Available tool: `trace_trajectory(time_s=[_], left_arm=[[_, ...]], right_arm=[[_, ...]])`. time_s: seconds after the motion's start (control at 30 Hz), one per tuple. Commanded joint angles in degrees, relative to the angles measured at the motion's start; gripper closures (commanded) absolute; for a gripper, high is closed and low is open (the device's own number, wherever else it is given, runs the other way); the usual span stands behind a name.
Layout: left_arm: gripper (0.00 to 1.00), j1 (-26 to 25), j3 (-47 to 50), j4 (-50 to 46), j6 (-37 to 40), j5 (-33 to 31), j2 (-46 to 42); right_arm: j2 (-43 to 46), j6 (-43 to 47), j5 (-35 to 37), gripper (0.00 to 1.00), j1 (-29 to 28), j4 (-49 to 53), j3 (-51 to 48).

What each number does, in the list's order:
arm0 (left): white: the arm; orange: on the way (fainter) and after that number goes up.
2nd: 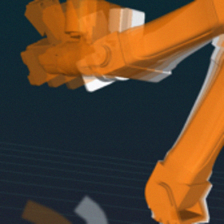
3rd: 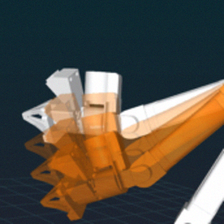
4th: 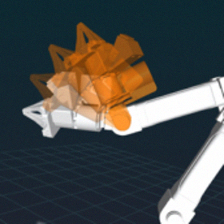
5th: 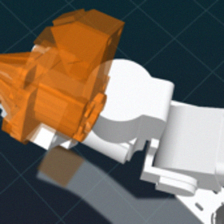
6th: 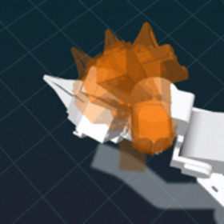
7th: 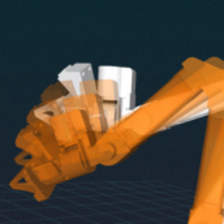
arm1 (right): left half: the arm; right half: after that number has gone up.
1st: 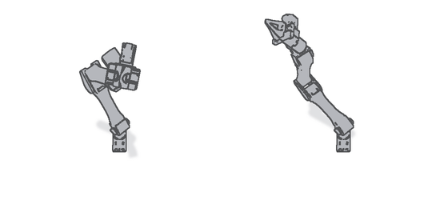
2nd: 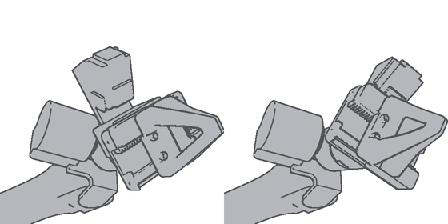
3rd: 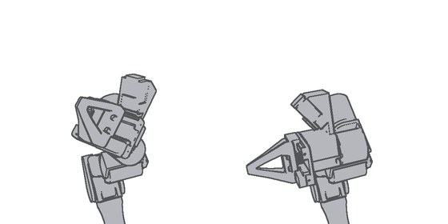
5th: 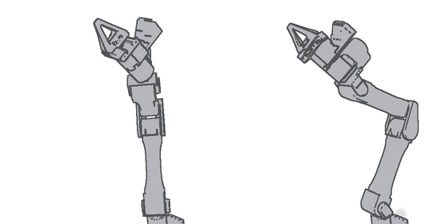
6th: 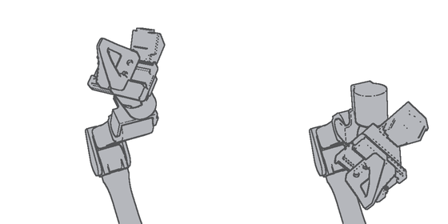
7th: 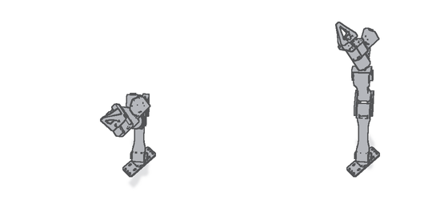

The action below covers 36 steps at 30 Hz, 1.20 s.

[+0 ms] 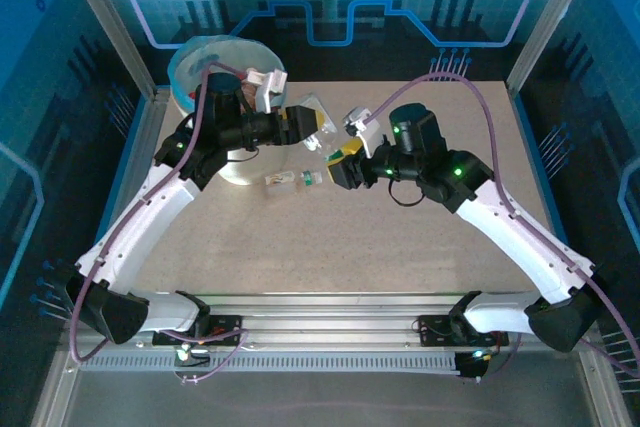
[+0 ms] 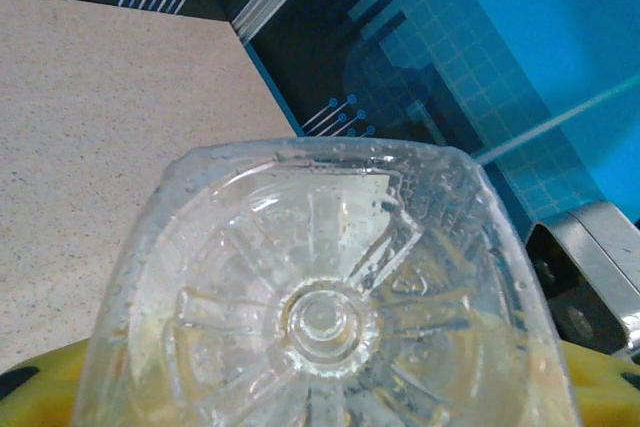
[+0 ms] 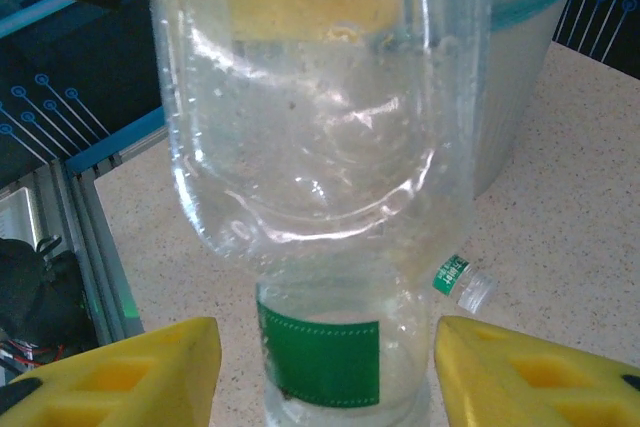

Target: Put the plastic bottles in the bin

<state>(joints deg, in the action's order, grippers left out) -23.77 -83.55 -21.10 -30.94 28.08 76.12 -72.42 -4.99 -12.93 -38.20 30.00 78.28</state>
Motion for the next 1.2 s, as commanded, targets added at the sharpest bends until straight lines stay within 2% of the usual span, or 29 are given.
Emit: trace_trajectory(time_s=[0.0,0.1,0.33,0.43,0.6,0.73,0.9,0.97,1.03,1.07,1.17], left_arm=[[0.56,1.78,-3.4,-1.19,1.3,-3.51,-2.37],[0.56,4.99,-4.91,-1.55,1.14,-5.27,-3.2],[0.55,17.06,-11.57,-1.74,1.63,-8.75,-2.26],[0.55,21.55,-17.7,-6.24,3.95,-11.94,2.74],[0.54,27.95,-27.09,-10.31,3.05,-9.89,13.43],[0.5,30.71,-31.29,-13.13,2.66,-8.65,20.1],[0.47,31.33,-28.94,-11.93,1.16,-5.23,23.02],[0.42,31.33,-27.06,-11.01,1.31,-5.44,22.67],[0.28,31.33,-26.4,-11.06,1.79,-6.43,22.15],[0.25,31.33,-26.4,-11.31,2.02,-6.9,21.99],[0.23,31.33,-27.52,-12.26,3.43,-8.91,21.04]], right_arm=[[-0.36,-0.7,2.2,0.36,-1.07,0.77,2.77],[-0.37,-2.55,4.74,0.25,-1.27,0.77,3.6],[-1.08,-3.08,7.52,0.18,-1.36,1.71,6.03],[-2.02,-2.07,8.06,0.17,-1.36,2.73,7.51],[-3.53,-1.23,7.62,0.17,-1.35,4.0,9.38],[-4.02,0.84,7.38,0.17,-1.35,5.45,10.14],[-4.24,3.39,9.47,0.17,-1.35,6.82,9.89],[-4.56,3.98,9.6,0.17,-1.33,7.0,10.02],[-4.99,4.26,9.34,0.17,-1.3,7.01,10.39],[-5.25,4.4,9.04,0.18,-1.35,7.0,10.65],[-6.25,4.75,8.13,0.2,-1.36,7.37,11.7]])
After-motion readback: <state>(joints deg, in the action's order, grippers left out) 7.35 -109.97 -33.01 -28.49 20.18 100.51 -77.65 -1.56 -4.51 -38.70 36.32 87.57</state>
